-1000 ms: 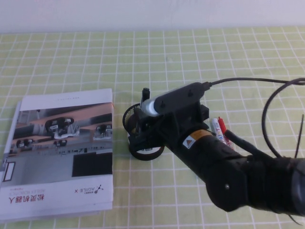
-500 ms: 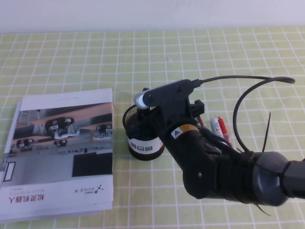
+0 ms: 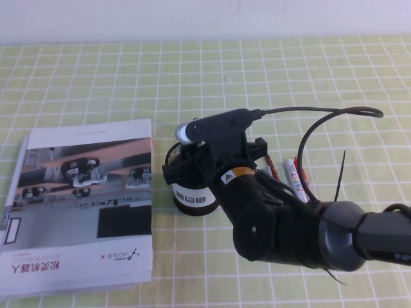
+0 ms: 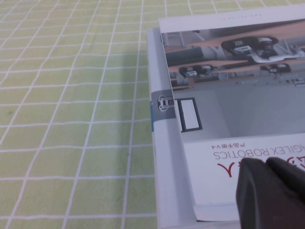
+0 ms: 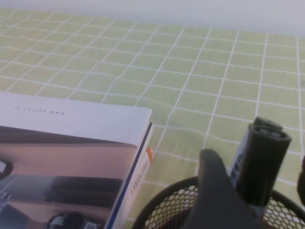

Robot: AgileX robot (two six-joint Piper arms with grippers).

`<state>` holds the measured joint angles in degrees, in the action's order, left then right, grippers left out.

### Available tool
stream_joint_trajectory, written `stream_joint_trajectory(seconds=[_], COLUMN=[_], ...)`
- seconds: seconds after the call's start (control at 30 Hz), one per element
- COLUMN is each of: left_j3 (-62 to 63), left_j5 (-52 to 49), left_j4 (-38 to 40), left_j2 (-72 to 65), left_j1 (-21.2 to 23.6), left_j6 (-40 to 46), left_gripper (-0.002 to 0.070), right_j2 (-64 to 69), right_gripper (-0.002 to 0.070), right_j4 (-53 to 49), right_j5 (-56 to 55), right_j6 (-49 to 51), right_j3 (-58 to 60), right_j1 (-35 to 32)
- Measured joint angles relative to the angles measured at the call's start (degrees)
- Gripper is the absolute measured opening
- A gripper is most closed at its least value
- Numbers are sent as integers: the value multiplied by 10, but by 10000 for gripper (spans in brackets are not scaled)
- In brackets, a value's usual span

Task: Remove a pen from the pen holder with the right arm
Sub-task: 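Take a marker out of the pen holder and lay it on the table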

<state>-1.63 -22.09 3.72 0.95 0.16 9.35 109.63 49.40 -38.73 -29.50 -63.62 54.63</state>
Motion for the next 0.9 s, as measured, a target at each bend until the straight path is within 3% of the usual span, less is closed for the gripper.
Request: stream_joint_trajectory(seconds=[0.2,0.63,0.9], left_j3=[0,0,0], left_j5=[0,0,0], left_j4=[0,0,0], left_j2=[0,0,0], left_j1=[0,0,0], left_j6=[0,0,0], left_gripper=[-6,-6,-6], right_j2=[0,0,0], right_gripper=[227,172,102], right_j4=[1,3,3], right_j5=[0,6,9], right_j6=[0,-1,-1], right_j3=[0,0,0], right_j1=[0,0,0])
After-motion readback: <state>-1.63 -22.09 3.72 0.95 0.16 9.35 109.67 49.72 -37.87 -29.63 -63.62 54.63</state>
